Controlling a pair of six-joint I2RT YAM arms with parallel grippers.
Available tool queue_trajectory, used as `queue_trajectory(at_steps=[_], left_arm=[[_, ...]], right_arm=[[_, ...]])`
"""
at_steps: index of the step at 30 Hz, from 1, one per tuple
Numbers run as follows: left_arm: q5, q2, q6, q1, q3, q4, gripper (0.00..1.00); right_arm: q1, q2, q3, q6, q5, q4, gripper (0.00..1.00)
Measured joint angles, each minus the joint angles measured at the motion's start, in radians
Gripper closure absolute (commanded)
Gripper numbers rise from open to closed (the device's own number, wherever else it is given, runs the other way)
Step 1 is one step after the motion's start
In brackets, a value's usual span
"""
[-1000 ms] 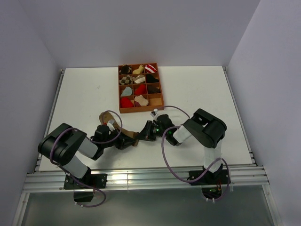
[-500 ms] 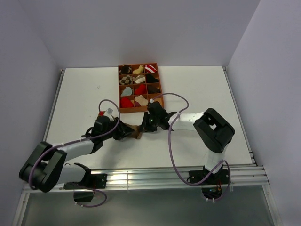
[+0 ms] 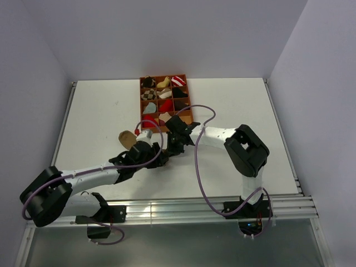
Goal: Roll the socks
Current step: Roll the sock at the center of the board.
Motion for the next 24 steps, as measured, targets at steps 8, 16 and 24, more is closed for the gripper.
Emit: queue_trajectory(at_steps=[8,16,24], left_arm=[[-0.148,0.128,0.048,-0.128,0.067,-0.002,0.47],[-0.253,0.224,0.103,-0.190,0.129,-0.015,0.53],[-0.377,0.298,0.118,-0.264,0.179,-0.071,0.74]], right_arm=[[0.000,0.017,0.032,-0.003,-0.005,-0.048,1.00],[0.000,0.020,0.032,-0.003,-0.026,-0.055,1.00],[-0.004,0.024,0.032,-0.002,-0.040,-0.056,1.00]])
